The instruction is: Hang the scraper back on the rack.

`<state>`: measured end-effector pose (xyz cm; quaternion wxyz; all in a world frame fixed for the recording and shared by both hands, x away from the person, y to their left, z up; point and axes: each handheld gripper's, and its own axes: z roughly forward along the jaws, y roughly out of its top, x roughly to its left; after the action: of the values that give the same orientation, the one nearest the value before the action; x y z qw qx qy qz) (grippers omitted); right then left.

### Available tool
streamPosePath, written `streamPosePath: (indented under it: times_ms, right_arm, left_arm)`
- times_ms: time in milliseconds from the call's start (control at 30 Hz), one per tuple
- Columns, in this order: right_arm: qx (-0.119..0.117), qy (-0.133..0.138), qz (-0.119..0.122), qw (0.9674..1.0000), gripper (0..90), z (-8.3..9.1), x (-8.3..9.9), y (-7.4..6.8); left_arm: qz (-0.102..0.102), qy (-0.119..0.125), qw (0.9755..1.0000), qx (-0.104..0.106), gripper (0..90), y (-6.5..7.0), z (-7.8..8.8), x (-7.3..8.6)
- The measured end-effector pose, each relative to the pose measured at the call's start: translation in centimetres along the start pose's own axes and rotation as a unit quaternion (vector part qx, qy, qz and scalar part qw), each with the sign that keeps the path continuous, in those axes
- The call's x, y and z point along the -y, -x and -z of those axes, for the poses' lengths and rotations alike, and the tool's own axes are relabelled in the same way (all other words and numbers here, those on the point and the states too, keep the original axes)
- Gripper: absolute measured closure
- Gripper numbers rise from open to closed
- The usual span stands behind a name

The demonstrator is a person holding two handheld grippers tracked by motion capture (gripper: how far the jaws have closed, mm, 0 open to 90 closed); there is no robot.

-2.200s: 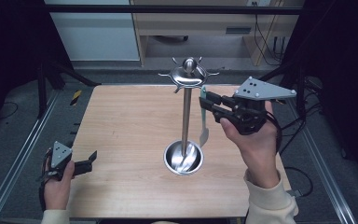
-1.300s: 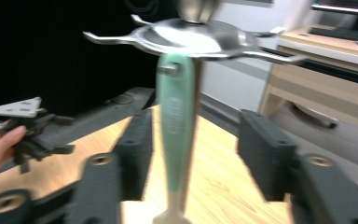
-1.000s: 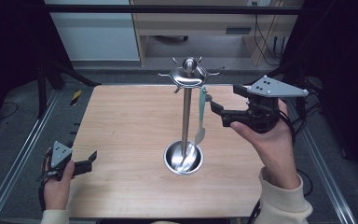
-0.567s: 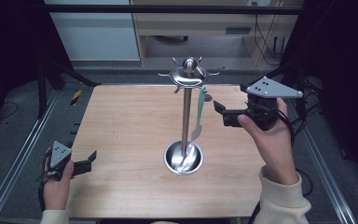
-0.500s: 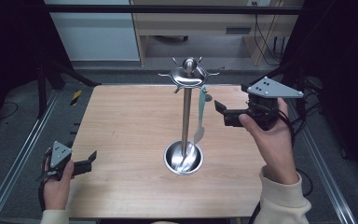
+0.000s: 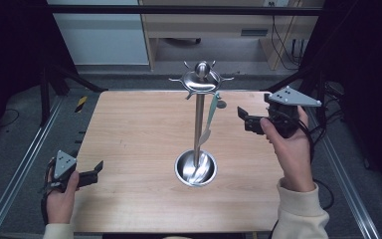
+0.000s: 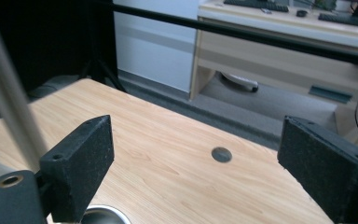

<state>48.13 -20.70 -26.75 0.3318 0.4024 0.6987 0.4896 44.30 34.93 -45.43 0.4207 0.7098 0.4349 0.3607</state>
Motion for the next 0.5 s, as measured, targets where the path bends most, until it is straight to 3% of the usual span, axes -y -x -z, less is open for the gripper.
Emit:
streamPosePath:
  times_ms: [400, 500]
  right_arm:
    - [0.031, -0.039, -0.011, 0.9987, 12.1, -3.1, 3.6, 1.7]
    - [0.038, -0.052, -0.023, 0.9976, 12.5, -4.3, 5.0, 2.2]
  left_arm:
    - [-0.003, -0.006, 1.0, 0.003, 2.7, 0.1, -0.2, 0.0]
    - [-0.001, -0.006, 1.0, 0.004, 2.6, 0.1, -0.3, 0.0]
